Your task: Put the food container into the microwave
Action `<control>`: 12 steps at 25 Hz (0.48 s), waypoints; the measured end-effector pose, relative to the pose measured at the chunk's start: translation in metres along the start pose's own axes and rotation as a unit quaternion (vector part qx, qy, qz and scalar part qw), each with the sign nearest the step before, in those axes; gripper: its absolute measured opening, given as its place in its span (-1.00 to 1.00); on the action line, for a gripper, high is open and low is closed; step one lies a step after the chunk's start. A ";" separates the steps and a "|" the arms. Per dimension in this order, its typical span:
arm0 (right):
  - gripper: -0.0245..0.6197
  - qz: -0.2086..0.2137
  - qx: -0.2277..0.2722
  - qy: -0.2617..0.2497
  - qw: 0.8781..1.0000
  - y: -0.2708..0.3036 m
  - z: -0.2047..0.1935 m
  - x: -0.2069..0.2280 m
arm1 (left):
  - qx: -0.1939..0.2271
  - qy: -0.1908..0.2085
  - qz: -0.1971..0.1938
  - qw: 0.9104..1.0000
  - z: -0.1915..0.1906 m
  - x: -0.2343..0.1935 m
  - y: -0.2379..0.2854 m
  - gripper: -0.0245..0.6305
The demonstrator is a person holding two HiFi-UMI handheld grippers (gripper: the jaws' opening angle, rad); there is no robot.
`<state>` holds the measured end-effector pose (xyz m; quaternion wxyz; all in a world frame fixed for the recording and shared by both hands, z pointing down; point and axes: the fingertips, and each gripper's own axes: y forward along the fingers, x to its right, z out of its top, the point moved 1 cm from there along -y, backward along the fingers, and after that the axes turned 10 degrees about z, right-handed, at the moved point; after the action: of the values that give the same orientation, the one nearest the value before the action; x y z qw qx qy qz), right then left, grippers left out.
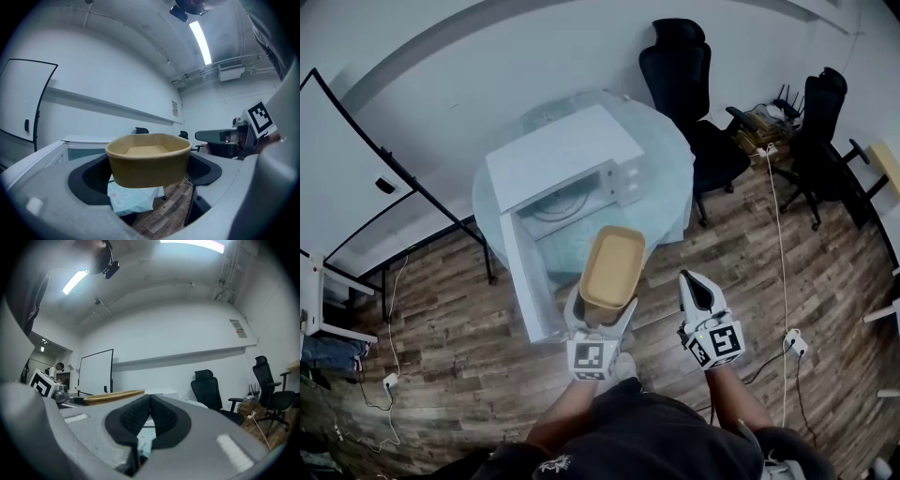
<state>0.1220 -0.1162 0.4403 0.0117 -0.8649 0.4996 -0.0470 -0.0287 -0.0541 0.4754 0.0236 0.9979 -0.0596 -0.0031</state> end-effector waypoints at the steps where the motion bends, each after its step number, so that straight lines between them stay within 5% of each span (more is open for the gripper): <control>1: -0.92 0.001 -0.001 0.000 1.000 0.009 -0.001 0.001 | -0.001 -0.001 -0.002 1.000 -0.002 -0.004 0.005 0.60; 12: -0.92 0.017 -0.011 -0.040 0.999 0.066 0.019 -0.006 | 0.004 -0.021 -0.024 0.999 -0.002 -0.016 0.023 0.60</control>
<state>0.0640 -0.1440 0.4168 0.0232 -0.8577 0.5136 -0.0065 -0.0469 -0.0753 0.4790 0.0184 0.9989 -0.0366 -0.0244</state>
